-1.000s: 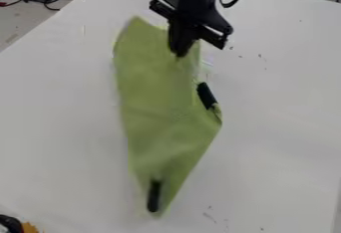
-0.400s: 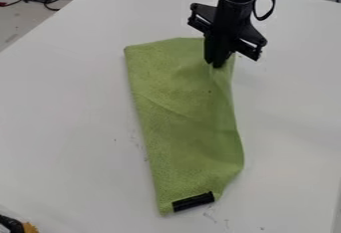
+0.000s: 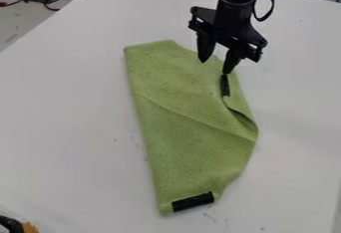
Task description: Fold the cloth left to right
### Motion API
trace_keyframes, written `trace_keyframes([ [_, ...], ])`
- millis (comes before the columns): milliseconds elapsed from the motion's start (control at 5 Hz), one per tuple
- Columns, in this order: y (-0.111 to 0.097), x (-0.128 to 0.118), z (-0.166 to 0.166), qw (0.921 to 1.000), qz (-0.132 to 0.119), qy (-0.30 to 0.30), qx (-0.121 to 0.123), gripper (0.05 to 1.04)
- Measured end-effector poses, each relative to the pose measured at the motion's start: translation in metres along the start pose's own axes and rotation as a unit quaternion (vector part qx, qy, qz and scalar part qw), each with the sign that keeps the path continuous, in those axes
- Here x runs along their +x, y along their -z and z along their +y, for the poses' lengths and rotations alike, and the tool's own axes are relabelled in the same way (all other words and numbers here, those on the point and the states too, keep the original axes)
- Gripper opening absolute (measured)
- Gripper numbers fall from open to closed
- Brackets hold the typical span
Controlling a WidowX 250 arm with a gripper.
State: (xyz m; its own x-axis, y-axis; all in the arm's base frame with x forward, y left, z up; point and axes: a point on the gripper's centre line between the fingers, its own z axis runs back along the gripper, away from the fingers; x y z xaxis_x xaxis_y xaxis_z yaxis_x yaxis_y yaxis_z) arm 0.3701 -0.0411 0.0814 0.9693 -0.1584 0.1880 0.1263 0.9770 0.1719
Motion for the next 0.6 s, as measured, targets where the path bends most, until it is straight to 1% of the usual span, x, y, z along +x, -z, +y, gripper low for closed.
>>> trace_keyframes([
  [200,0.000,-0.001,0.000,0.9999,0.004,-0.010,-0.003,0.997],
  [400,-0.003,-0.007,-0.001,0.9997,0.006,-0.024,-0.005,1.004],
  [600,0.002,-0.018,-0.002,0.9990,0.007,-0.044,-0.008,1.000],
])
